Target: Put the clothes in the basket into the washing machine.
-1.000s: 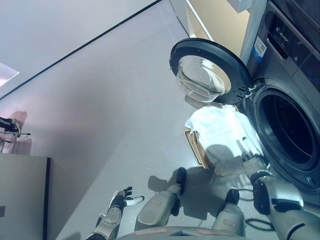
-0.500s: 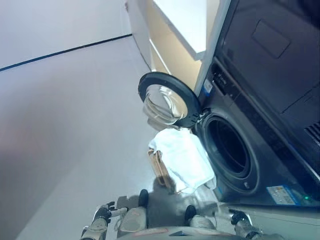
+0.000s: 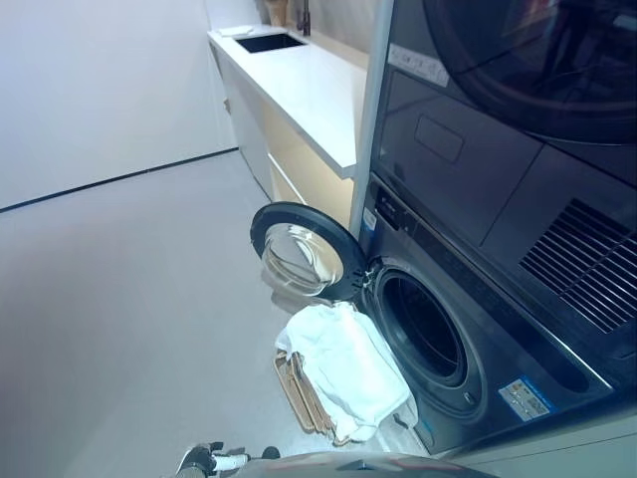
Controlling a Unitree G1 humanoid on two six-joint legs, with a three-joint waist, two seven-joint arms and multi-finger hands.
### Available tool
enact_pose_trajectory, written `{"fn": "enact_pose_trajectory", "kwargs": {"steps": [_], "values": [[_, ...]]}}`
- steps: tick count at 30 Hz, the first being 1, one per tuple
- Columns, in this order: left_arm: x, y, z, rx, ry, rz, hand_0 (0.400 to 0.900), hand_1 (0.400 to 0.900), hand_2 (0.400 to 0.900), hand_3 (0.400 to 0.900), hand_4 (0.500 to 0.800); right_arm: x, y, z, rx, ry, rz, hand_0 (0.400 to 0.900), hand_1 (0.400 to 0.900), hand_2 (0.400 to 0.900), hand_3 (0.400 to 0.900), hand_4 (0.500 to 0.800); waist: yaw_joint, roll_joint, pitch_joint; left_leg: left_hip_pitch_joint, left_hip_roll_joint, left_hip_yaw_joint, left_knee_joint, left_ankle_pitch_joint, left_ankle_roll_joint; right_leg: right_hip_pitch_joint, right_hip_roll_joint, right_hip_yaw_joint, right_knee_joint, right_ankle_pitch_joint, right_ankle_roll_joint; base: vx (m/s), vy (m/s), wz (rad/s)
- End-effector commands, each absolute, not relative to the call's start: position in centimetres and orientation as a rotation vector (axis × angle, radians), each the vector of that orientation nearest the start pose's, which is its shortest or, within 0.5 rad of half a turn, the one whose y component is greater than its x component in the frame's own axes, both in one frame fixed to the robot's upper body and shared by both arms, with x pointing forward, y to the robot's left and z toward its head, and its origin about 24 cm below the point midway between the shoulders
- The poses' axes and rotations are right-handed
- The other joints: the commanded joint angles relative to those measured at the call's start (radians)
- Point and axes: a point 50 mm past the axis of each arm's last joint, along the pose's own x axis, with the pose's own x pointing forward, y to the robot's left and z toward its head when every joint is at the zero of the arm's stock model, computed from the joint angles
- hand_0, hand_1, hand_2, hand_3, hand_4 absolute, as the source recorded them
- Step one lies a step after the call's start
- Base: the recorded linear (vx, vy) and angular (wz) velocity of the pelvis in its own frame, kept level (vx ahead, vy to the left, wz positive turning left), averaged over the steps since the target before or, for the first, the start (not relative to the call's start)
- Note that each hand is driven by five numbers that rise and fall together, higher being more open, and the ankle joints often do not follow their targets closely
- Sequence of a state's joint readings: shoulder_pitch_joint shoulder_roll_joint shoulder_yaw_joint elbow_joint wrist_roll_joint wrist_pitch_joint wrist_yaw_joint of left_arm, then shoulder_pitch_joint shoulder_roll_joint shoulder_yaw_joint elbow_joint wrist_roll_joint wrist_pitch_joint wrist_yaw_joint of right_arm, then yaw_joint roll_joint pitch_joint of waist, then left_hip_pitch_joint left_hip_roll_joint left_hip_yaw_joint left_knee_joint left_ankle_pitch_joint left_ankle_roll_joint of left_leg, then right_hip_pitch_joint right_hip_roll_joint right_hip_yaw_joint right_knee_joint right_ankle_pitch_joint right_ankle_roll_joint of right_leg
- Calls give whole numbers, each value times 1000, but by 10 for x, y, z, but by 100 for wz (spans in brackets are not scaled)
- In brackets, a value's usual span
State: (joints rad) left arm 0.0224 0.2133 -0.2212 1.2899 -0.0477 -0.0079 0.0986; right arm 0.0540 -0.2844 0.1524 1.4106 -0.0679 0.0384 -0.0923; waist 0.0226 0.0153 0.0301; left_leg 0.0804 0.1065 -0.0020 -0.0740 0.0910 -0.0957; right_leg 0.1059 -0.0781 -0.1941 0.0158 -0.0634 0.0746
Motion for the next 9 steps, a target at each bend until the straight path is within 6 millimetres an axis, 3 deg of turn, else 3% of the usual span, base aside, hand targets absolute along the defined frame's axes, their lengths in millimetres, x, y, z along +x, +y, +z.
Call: {"fn": "enact_pose_trajectory", "kwargs": {"steps": [1, 9], "values": [[69, 237, -166, 400, 1309, 54, 900, 900, 900, 900, 800, 26, -258, -166, -449, 1494, -104, 900, 900, 900, 900, 800, -3, -37, -21, -48, -30, -14, -4, 27, 14, -19, -35, -19, 101, 3, 33, -5, -28, -12], [69, 237, -166, 424, 1303, 39, 900, 900, 900, 900, 800, 27, -247, -169, -441, 1480, -61, 900, 900, 900, 900, 800, -7, -43, -29, -33, -29, -6, -6, 21, 18, -12, -32, -8, 97, 2, 33, -2, -12, -4]]}}
